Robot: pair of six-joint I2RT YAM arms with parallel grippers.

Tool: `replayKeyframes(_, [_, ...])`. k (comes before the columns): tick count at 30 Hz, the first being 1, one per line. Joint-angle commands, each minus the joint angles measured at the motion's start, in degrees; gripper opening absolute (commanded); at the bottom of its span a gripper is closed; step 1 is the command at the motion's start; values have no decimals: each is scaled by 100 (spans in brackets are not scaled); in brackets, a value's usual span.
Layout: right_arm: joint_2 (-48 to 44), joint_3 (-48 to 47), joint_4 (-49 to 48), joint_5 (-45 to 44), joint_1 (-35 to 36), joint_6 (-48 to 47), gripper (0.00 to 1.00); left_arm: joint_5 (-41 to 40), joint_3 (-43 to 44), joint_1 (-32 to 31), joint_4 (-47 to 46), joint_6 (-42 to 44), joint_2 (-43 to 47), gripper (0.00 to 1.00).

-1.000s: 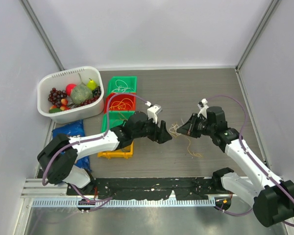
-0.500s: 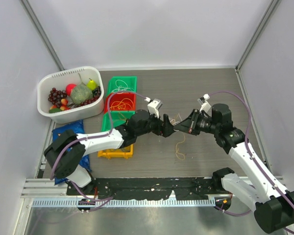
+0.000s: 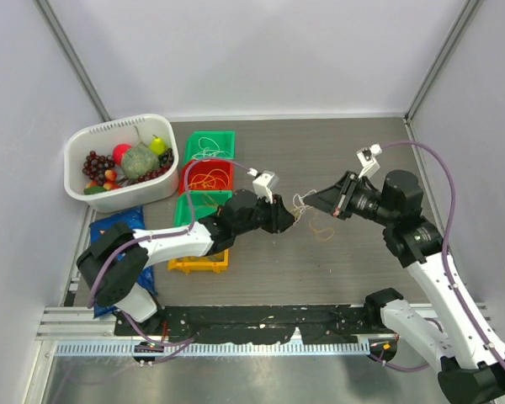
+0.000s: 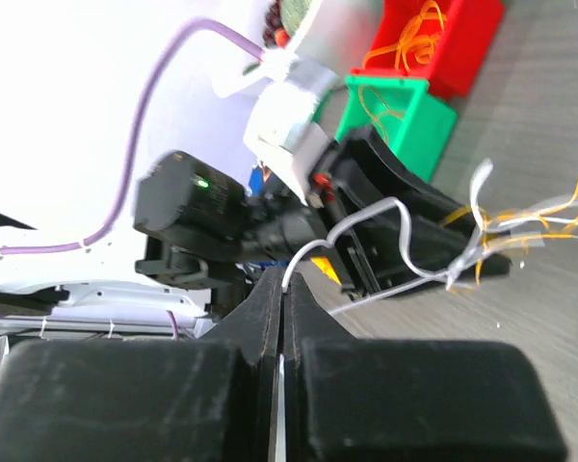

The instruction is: Untangle the cables

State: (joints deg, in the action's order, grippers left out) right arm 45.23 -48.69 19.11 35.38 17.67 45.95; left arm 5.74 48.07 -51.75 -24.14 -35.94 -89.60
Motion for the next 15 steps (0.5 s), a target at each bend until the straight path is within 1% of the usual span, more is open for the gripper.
replayKeyframes(1, [-111, -641, -259, -84, 35, 72, 1, 208, -289, 24, -450, -79, 267, 39])
replayKeyframes(2, [-76, -686, -250, -31, 35, 80, 1, 208, -351, 16, -538, -106, 337, 46])
replayKeyframes(4, [-50, -782, -285, 56, 35, 98, 1, 217, -430, 15, -574, -115, 461, 49])
replayKeyframes(5, [-41, -835, -320, 66, 35, 115, 1, 243, -430, 15, -574, -115, 513, 47])
replayKeyframes(8, [-23, -932, -321, 119, 35, 142, 1, 279, -404, 15, -539, -123, 610, 32])
replayKeyframes(9, [-23, -967, -329, 119, 35, 142, 1, 287, -378, 15, -496, -123, 619, 32])
replayKeyframes(10, [-23, -976, -312, 127, 35, 142, 1, 305, -352, 15, -434, -115, 619, 35])
replayKeyframes(11, [-15, -1002, -312, 127, 43, 133, 1, 305, -343, 15, -407, -115, 628, 40])
replayKeyframes(13, [-6, -1046, -303, 127, 43, 142, 1, 270, -369, 15, -372, -123, 602, 54])
replayKeyframes(15, [-15, -1107, -294, 145, 35, 142, 1, 296, -421, 7, -389, -115, 593, 55])
